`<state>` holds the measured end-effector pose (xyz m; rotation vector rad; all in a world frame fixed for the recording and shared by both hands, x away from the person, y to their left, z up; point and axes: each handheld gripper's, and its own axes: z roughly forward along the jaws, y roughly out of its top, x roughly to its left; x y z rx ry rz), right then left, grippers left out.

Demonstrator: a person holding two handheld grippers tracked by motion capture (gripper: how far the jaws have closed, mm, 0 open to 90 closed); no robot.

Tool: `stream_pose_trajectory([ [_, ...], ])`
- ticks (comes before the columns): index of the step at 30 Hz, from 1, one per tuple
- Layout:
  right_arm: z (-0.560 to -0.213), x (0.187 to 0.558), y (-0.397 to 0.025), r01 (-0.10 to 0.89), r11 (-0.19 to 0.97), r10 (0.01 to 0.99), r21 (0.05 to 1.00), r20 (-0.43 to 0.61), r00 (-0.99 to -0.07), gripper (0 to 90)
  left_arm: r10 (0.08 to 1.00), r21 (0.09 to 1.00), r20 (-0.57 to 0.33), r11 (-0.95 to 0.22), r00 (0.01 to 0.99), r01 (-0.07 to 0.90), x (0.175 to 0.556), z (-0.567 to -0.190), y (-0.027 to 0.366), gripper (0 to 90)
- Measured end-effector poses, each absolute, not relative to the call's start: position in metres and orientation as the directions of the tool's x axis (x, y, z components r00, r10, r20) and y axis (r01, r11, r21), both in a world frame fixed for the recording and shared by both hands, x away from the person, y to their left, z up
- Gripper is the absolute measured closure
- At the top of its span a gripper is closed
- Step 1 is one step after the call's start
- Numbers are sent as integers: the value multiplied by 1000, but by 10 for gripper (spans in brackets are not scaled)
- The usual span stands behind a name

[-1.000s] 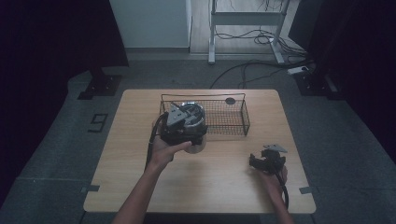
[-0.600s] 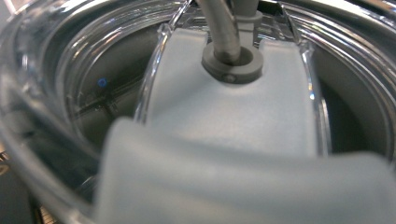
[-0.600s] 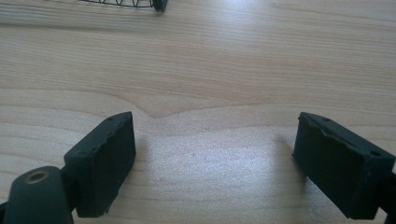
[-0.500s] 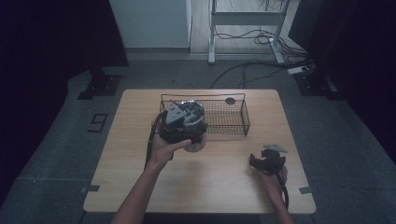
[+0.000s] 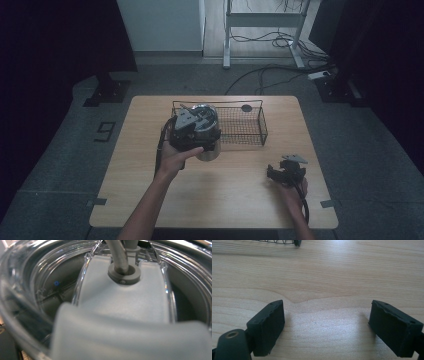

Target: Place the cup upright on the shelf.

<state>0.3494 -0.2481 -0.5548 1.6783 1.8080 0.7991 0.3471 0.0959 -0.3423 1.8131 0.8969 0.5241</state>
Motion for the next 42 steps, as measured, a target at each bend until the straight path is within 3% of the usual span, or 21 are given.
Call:
stream_pose_trajectory([
  [23, -555, 349, -248, 676, 45, 997, 735, 7, -74, 130, 814, 921, -47, -189, 578, 340, 386, -325, 116, 40],
  [42, -555, 350, -249, 673, 45, 997, 738, 8, -76, 130, 837, 910, -39, -196, 546, 366, 425, -335, 112, 40],
])
